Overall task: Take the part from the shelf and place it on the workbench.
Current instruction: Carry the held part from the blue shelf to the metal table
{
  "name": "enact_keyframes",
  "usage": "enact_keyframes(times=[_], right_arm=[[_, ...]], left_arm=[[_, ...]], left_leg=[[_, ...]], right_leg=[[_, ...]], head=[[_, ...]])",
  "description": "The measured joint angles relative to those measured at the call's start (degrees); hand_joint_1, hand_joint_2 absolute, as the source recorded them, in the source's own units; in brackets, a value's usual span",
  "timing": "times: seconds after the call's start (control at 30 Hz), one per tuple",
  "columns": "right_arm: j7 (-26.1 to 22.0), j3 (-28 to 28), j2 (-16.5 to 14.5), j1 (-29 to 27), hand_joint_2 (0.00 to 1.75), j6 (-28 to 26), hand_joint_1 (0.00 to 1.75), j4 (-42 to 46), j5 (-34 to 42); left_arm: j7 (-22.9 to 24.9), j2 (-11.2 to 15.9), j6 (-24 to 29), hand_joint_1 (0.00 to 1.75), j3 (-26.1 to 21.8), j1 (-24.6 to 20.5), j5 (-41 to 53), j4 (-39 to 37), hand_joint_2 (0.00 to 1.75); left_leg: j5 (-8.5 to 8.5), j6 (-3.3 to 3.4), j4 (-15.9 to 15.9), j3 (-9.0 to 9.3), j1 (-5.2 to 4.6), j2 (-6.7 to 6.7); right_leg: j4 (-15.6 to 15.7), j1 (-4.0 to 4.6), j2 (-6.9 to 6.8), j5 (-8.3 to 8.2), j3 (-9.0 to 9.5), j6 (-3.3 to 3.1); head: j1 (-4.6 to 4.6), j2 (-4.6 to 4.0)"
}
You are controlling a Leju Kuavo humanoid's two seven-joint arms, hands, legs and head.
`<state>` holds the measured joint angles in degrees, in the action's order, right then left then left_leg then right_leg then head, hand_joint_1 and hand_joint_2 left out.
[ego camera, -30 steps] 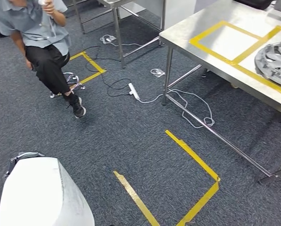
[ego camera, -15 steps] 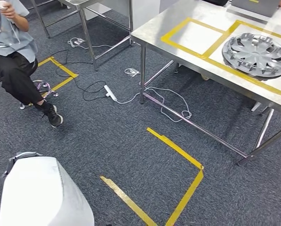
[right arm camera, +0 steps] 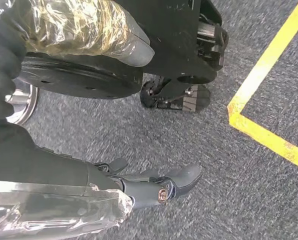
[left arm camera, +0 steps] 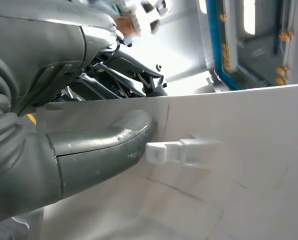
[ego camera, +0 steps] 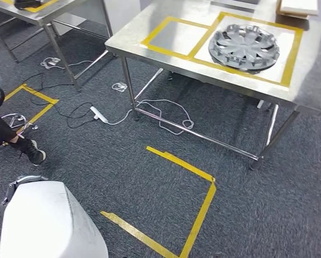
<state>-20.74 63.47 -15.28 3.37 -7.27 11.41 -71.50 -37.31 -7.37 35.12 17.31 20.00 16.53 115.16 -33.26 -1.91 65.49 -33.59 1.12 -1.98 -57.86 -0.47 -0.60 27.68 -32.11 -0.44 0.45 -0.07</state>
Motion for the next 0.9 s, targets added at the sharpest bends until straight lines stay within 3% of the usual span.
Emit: enact_keyframes(times=[0.07,0.1,0.13,0.23,0.3,0.37,0.43,0.47,0.57,0.6,0.63,0.67,0.73,0.77,0.8,0.9], right_arm=[[-0.07,-0.18,0.00,-0.01,1.75,0.08,0.00,0.00,-0.22],[-0.09,-0.22,0.00,-0.03,1.75,0.08,0.00,0.00,-0.33],[-0.10,-0.25,0.00,-0.04,1.75,0.08,0.00,0.00,-0.43],[-0.14,-0.38,-0.05,-0.02,1.75,0.08,0.00,0.00,-0.56],[-0.20,-0.48,-0.10,-0.04,1.75,0.08,0.00,0.00,-0.60],[-0.23,-0.55,-0.09,-0.08,1.75,0.06,0.00,0.00,-0.73],[-0.18,-0.68,-0.07,-0.08,1.75,-0.09,0.00,0.00,-1.15],[-0.05,-0.83,-0.06,-0.07,1.75,-0.32,0.00,0.00,-1.49],[0.73,-1.46,-0.09,-0.04,1.75,-1.57,0.00,0.00,-2.53],[0.97,-1.68,-0.11,-0.05,1.75,-1.99,0.00,0.00,-2.79],[1.18,-1.89,-0.13,-0.06,1.75,-2.36,0.00,0.00,-3.04],[1.28,-2.03,-0.13,-0.08,1.75,-2.61,0.00,0.00,-3.21],[1.37,-2.28,-0.16,-0.08,1.75,-2.83,0.00,-0.01,-3.44],[1.34,-2.42,-0.19,-0.08,1.75,-2.87,0.00,-0.01,-3.51],[1.32,-2.56,-0.23,-0.08,1.75,-2.87,0.00,-0.01,-3.57],[1.28,-2.85,-0.30,-0.14,1.75,-2.87,0.00,-0.02,-3.72]], left_arm=[[-0.01,0.03,0.14,1.75,-0.03,0.35,0.09,0.00,1.75],[-0.01,0.03,0.19,1.75,-0.04,0.46,0.11,0.00,1.75],[-0.01,0.03,0.22,1.75,-0.04,0.51,0.14,0.00,1.75],[-0.01,0.01,0.26,1.75,-0.05,0.54,0.18,0.04,1.75],[-0.02,-0.03,0.28,1.75,-0.06,0.56,0.21,0.11,1.75],[-0.02,-0.08,0.29,1.75,-0.09,0.59,0.25,0.15,1.75],[-0.02,-0.14,0.32,1.75,-0.14,0.61,0.39,0.20,1.75],[-0.02,-0.18,0.38,1.75,-0.17,0.64,0.52,0.24,1.75],[-0.02,-0.23,0.70,1.75,-0.33,0.77,0.90,0.31,1.75],[-0.02,-0.22,0.79,1.75,-0.44,0.79,0.93,0.31,1.75],[-0.02,-0.22,0.85,1.75,-0.56,0.79,0.95,0.31,1.75],[-0.02,-0.21,0.89,1.75,-0.67,0.81,0.96,0.31,1.75],[-0.02,-0.21,0.92,1.75,-0.82,0.83,0.97,0.32,1.75],[-0.02,-0.20,0.92,1.75,-0.87,0.86,0.97,0.34,1.75],[-0.01,-0.19,0.92,1.75,-0.92,0.89,0.98,0.37,1.75],[0.00,-0.16,0.94,1.75,-0.99,0.94,1.01,0.42,1.75]], left_leg=[[-2.55,-0.01,6.81,-3.49,-0.03,1.35],[-2.30,0.05,8.07,-4.31,-0.05,1.53],[-0.92,0.20,7.22,-4.16,-0.06,1.62],[5.00,0.97,-2.81,-0.11,-0.06,2.98],[5.89,1.31,-6.73,1.35,-0.17,3.80],[5.82,1.62,-7.31,1.39,-0.29,3.58],[6.15,2.27,-7.84,1.55,-0.13,3.14],[6.29,2.55,-8.08,1.63,0.00,2.86],[6.31,2.78,-8.14,1.61,-0.03,2.07],[6.29,2.76,-8.13,1.62,-0.05,1.81],[6.25,2.70,-8.11,1.64,-0.03,1.64],[6.20,2.62,-8.11,1.71,0.01,1.53],[6.00,2.23,-8.02,1.89,-0.04,1.46],[5.91,1.93,-7.94,1.93,-0.15,1.47],[5.87,1.58,-7.87,1.93,-0.25,1.46],[5.85,0.53,-7.89,1.97,-0.10,1.41]], right_leg=[[-0.02,0.09,1.15,-0.02,0.02,-0.24],[-0.04,0.17,1.73,-0.02,0.06,-0.26],[-0.05,0.23,2.29,-0.01,0.15,-0.26],[-0.18,0.41,3.66,0.10,0.32,-0.06],[-0.30,0.48,4.17,0.10,-0.07,0.43],[-0.17,0.37,4.39,-0.01,-0.53,1.12],[-1.15,0.33,3.52,0.81,-1.13,1.68],[-3.14,0.33,2.79,2.06,-2.07,1.91],[-13.96,0.06,1.22,7.23,-7.05,2.46],[-16.18,-0.05,1.10,7.76,-8.15,2.61],[-16.08,-0.15,1.02,7.06,-8.10,2.72],[-13.90,-0.27,0.92,5.48,-6.99,2.78],[-5.89,-0.43,0.44,1.95,-2.82,2.83],[-2.83,-0.42,0.32,1.09,-1.14,2.65],[-0.91,-0.36,0.25,0.77,-0.09,2.42],[-0.22,-0.15,0.51,0.72,0.30,1.24]], head=[[-0.29,0.00],[-0.34,0.00],[-0.35,0.00],[-0.36,0.00],[-0.35,0.00],[-0.37,0.00],[-0.15,0.00],[0.07,0.00],[0.42,0.00],[0.41,0.00],[0.42,0.00],[0.42,0.00],[0.48,0.00],[0.49,0.00],[0.49,0.00],[0.45,0.00]])
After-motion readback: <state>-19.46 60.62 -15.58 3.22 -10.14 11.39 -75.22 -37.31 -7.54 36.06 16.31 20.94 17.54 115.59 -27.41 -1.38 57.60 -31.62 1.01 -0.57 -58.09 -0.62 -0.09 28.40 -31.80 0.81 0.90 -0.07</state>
